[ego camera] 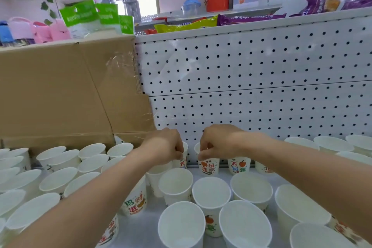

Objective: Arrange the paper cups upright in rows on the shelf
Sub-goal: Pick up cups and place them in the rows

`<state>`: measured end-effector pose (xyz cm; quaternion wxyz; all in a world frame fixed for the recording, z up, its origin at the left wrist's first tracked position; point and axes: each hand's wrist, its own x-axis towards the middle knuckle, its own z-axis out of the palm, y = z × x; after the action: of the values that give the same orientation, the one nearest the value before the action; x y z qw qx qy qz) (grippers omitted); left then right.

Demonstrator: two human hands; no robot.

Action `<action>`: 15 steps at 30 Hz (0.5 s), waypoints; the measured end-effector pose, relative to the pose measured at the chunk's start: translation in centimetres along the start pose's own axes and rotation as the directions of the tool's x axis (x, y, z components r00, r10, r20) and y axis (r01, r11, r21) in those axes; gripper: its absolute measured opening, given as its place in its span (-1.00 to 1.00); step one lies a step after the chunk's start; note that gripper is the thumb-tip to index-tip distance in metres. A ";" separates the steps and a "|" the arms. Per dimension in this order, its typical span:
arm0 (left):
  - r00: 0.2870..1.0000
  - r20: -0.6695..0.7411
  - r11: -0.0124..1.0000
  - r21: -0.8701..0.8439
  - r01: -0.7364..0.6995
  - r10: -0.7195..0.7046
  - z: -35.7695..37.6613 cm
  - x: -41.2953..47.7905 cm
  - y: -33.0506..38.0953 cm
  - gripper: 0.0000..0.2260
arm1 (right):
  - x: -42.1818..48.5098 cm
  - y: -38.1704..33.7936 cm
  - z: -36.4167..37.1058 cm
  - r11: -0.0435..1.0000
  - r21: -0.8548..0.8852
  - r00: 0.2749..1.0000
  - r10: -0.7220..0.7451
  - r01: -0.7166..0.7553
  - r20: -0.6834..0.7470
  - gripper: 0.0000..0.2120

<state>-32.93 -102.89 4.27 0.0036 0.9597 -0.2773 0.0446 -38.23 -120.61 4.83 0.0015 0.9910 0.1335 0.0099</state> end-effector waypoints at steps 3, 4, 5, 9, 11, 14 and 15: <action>0.998 0.024 0.997 -0.045 -0.060 0.061 0.2 -0.5 -0.7 -0.89 | -0.8 0.8 -0.4 0.999 0.033 0.999 0.026 -0.027 0.042 -0.74; 0.997 0.027 0.996 -0.056 -0.071 0.073 0.1 -0.7 -0.8 -0.89 | -0.9 0.9 -0.4 0.999 0.018 0.998 0.027 -0.028 0.050 -0.78; 0.996 0.027 0.995 -0.060 -0.078 0.080 0.1 -0.8 -0.9 -0.89 | -1.0 1.0 -0.2 1.000 0.003 0.998 0.030 -0.030 0.050 -0.84; 0.996 0.026 0.996 -0.028 -0.086 0.086 0.1 -0.7 -1.0 -0.86 | -0.8 0.8 0.4 0.998 0.018 0.998 0.054 -0.054 0.020 -0.88; 0.996 0.028 0.996 -0.022 -0.088 0.088 0.2 -0.6 -1.0 -0.84 | -0.7 0.7 0.5 0.998 0.040 0.999 0.053 -0.053 0.011 -0.86; 0.996 0.019 0.996 -0.002 -0.087 0.087 0.3 -0.4 -0.8 -0.81 | -0.7 0.6 0.6 0.997 0.069 0.999 0.044 -0.043 -0.001 -0.84; 0.996 0.013 0.996 -0.007 -0.086 0.086 0.4 -0.4 -0.8 -0.81 | -0.7 0.7 0.6 0.996 0.082 0.999 0.044 -0.043 -0.004 -0.83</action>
<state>-32.80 -102.01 3.90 0.0028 0.9473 -0.3183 0.0375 -38.69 -121.42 4.22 -0.0397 0.9929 0.1123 0.0074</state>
